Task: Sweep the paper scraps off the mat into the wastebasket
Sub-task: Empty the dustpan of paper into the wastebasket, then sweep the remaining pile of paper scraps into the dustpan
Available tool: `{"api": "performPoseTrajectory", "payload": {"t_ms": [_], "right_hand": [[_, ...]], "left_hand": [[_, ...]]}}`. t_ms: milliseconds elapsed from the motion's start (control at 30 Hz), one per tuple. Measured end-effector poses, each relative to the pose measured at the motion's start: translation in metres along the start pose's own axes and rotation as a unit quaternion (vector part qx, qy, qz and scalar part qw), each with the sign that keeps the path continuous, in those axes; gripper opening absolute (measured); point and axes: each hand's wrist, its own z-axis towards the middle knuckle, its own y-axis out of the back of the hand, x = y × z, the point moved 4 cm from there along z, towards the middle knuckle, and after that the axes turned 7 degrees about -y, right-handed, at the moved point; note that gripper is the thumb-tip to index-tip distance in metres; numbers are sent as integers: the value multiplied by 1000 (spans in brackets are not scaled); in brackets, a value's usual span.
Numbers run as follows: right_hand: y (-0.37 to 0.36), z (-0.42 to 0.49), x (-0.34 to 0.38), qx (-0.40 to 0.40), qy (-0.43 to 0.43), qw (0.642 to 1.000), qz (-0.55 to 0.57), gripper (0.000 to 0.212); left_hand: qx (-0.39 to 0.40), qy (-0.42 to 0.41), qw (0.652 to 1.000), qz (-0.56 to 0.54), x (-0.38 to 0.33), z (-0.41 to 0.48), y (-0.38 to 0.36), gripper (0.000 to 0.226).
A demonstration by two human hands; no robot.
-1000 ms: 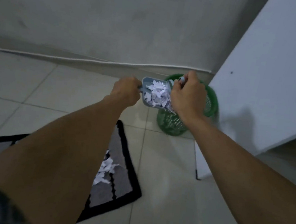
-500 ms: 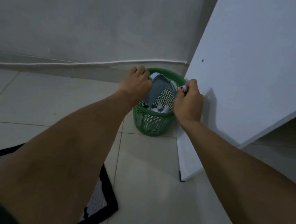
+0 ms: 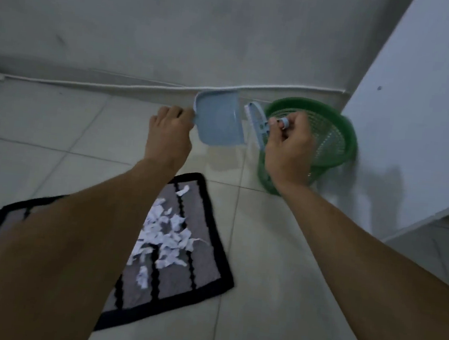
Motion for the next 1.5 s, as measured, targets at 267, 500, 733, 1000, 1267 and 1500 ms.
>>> {"api": "performPoseTrajectory", "payload": {"t_ms": [267,500,733,1000,1267,1500], "right_hand": [[-100,-180,56,246,-1,969,34,24],[-145,-330,70,427,-31,903,-19,26],[-139,-407,76,427,-5,899,-93,24],[-132,-481,100,412,-19,906,-95,25],[-137,-481,110,402,-29,911,-82,21],[-131,-483,105,437,-51,897,-40,21]], "left_hand": [[82,110,991,10,160,-247,53,28],[165,217,961,51,210,-445,122,32],[191,262,945,37,201,-536,131,30],[193,298,934,27,173,-567,132,25],[196,337,921,-3,172,-569,125,26],[204,327,923,-10,178,-562,119,24]]}}
